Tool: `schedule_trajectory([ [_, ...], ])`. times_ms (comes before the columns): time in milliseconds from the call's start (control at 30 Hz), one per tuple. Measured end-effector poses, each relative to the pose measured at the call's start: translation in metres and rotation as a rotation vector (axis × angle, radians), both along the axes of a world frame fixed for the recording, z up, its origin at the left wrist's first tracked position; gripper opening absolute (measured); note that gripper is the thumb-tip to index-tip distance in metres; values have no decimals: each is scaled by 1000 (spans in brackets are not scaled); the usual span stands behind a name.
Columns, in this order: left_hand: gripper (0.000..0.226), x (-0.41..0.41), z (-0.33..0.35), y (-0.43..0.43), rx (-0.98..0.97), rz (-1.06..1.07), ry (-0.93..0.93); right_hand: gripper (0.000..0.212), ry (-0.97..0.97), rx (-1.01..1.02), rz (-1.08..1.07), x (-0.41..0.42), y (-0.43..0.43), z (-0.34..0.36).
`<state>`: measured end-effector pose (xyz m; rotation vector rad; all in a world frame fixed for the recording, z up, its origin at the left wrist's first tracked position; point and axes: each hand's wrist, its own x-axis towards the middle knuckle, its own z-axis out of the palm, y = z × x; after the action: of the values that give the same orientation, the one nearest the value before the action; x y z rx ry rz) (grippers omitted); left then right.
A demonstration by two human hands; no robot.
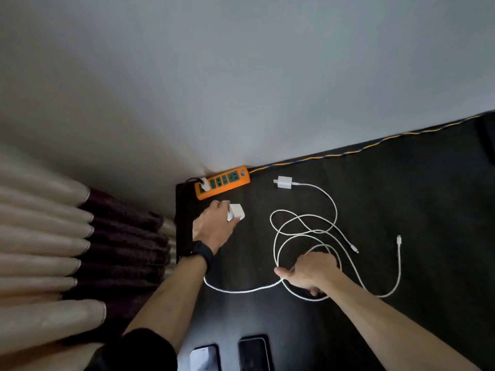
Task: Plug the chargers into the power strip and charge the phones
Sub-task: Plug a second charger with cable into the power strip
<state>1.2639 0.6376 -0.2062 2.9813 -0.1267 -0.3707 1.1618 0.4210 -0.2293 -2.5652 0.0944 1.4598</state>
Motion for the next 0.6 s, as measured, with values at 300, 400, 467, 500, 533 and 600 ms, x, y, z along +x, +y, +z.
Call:
schedule_trajectory([
  [300,39,114,-15,21,390,-104,-122,41,-691,248,-89,70,9,-55],
  [400,38,130,-26,23,413,-123,-92,68,-564,190,6,57,4,-106],
  [467,39,134,-31,25,400,-112,-74,71,-649,187,17,42,2,-128],
  [500,40,135,-34,26,382,-101,-65,72,-695,179,19,37,2,-135],
  [533,41,136,-36,27,363,-88,-61,72,-724,172,17,35,2,-139],
  [600,41,141,-40,34,348,-74,-46,71,-743,173,7,36,4,-143],
])
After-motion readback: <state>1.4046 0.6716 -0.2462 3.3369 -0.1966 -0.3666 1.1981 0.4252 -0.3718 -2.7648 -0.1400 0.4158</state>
